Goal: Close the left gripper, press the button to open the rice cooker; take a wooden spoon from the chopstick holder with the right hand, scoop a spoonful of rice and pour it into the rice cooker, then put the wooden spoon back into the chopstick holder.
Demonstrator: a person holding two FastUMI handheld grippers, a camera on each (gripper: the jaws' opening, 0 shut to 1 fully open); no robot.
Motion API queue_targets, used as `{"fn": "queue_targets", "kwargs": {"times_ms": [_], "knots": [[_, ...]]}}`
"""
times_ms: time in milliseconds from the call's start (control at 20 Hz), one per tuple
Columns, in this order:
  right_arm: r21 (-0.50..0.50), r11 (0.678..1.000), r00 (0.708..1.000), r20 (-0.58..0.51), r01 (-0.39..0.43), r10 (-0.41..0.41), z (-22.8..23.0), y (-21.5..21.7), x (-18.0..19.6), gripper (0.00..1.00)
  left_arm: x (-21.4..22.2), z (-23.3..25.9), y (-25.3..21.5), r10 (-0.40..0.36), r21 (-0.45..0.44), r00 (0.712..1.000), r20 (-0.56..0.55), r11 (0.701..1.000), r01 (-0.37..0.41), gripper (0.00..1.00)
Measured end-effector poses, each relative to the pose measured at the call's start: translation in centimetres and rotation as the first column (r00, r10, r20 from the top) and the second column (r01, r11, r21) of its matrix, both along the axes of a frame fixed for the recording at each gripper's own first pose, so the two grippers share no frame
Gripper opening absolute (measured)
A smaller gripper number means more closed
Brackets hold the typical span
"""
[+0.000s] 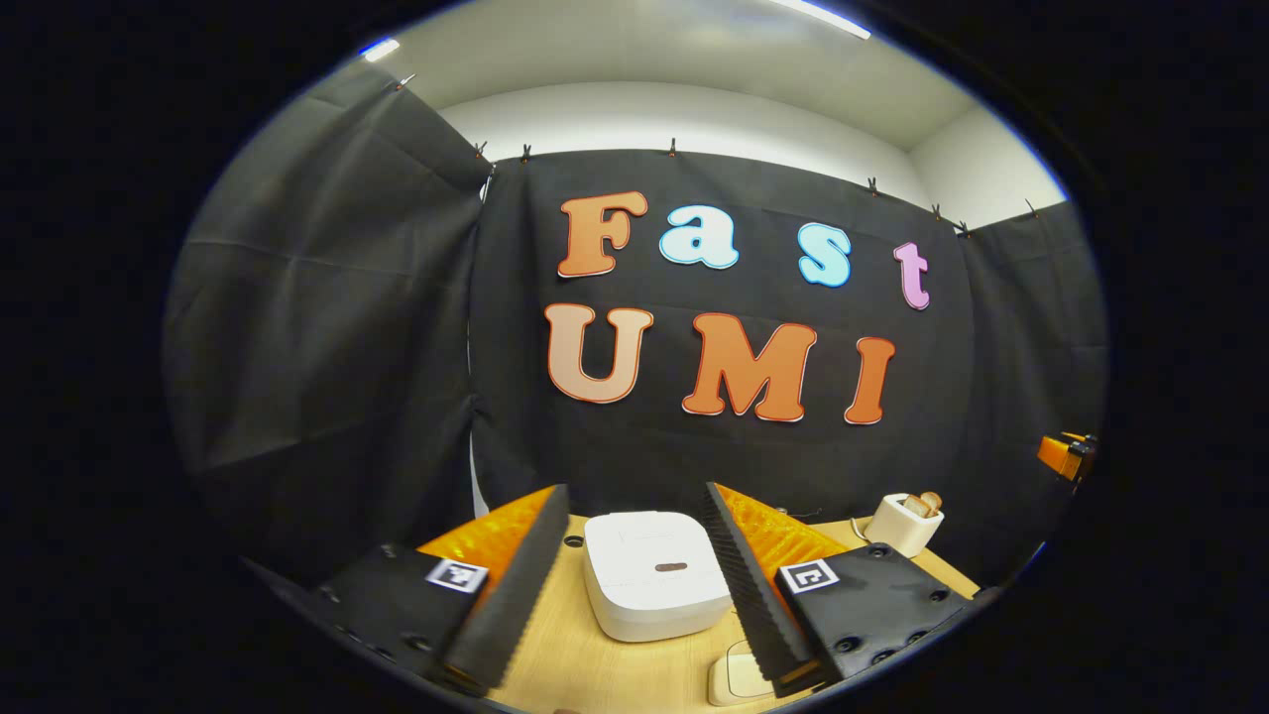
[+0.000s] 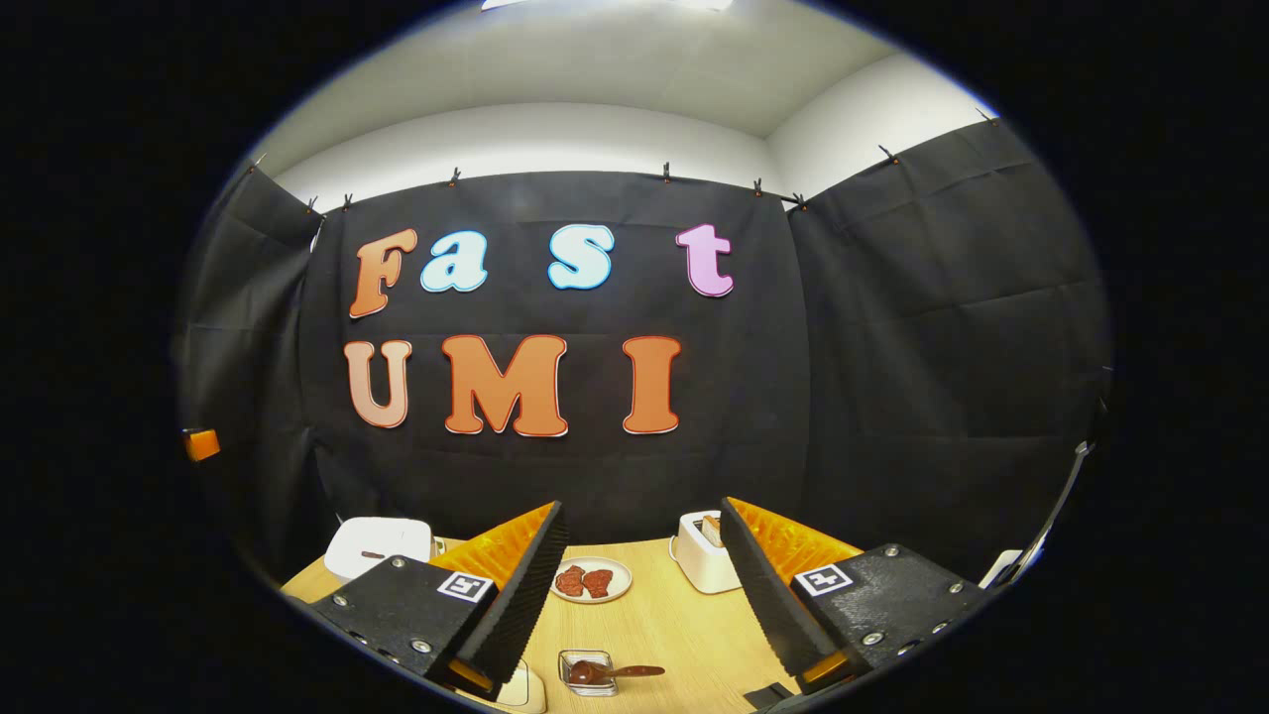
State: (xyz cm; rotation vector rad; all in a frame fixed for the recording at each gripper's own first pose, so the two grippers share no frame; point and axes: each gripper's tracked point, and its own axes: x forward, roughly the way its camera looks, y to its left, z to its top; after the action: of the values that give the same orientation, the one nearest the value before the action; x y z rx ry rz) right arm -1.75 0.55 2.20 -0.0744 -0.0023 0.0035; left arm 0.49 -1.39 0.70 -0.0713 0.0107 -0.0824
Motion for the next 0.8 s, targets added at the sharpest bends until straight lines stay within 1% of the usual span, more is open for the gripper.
{"fn": "queue_targets", "kwargs": {"times_ms": [50,100,150,200,250,300,350,400,450,500,550,600,650,800], "knots": [[0.000,1.000,1.000,-0.004,0.003,-0.003,-0.1,-0.2,-0.1,0.95,-0.1,-0.1,-0.3,-0.002,0.007,1.000,-0.003,1.000,0.002,0.76],[0.002,1.000,1.000,-0.007,0.006,-0.006,-0.2,-0.4,-0.3,0.95,-0.3,-0.2,-0.9,-0.021,0.011,1.000,-0.007,1.000,0.021,0.57],[0.005,1.000,1.000,-0.011,0.008,-0.008,-0.3,-0.6,-0.3,0.95,-0.6,-0.1,-1.7,-0.046,0.007,0.999,-0.011,0.999,0.046,0.65],[0.006,1.000,1.000,-0.017,0.010,-0.010,-0.5,-0.8,-0.4,0.95,-0.7,-0.1,-2.3,-0.065,-0.001,0.998,-0.014,0.998,0.065,0.59],[0.005,1.000,1.000,-0.022,0.015,-0.015,-0.6,-1.1,-0.4,0.95,-0.2,-0.3,-2.4,-0.072,-0.003,0.997,-0.012,0.997,0.072,0.59],[0.003,1.000,1.000,-0.025,0.019,-0.019,-0.7,-1.4,-0.6,0.95,0.2,0.2,-1.7,-0.026,-0.002,1.000,-0.001,1.000,0.026,0.65],[0.003,1.000,0.999,-0.026,0.022,-0.022,-0.7,-1.6,-0.6,0.95,-0.2,0.5,-1.4,-0.020,0.004,1.000,0.005,1.000,0.020,0.41],[0.003,1.000,0.999,-0.023,0.023,-0.023,-0.5,-1.8,-0.7,0.95,0.3,0.1,-1.2,-0.014,0.006,1.000,0.002,1.000,0.014,0.17],[0.003,1.000,0.999,-0.023,0.023,-0.023,-0.5,-1.9,-0.8,0.95,0.5,-0.2,-1.8,-0.027,0.003,1.000,-0.005,1.000,0.027,0.02],[0.002,1.000,0.999,-0.022,0.026,-0.026,-0.6,-2.2,-1.0,0.95,-0.1,-0.4,-2.4,-0.043,0.001,0.999,-0.014,0.999,0.043,0.05],[0.001,1.000,0.999,-0.024,0.029,-0.029,-0.6,-2.4,-1.0,0.95,-0.5,-0.8,-2.5,-0.030,0.004,0.999,-0.022,1.000,0.030,0.09],[0.002,0.999,0.999,-0.027,0.032,-0.032,-0.8,-2.6,-1.0,0.95,0.0,-1.1,-2.6,-0.036,0.006,0.999,-0.033,0.999,0.036,0.12],[0.006,0.999,0.999,-0.030,0.032,-0.032,-0.8,-2.7,-1.0,0.95,0.9,-1.6,-3.0,-0.054,0.006,0.998,-0.046,0.999,0.054,0.05],[0.020,1.000,0.999,-0.036,0.023,-0.023,-1.2,-2.6,-1.2,0.95,3.7,-2.9,-4.9,-0.105,-0.001,0.991,-0.082,0.994,0.105,0.04]]}}
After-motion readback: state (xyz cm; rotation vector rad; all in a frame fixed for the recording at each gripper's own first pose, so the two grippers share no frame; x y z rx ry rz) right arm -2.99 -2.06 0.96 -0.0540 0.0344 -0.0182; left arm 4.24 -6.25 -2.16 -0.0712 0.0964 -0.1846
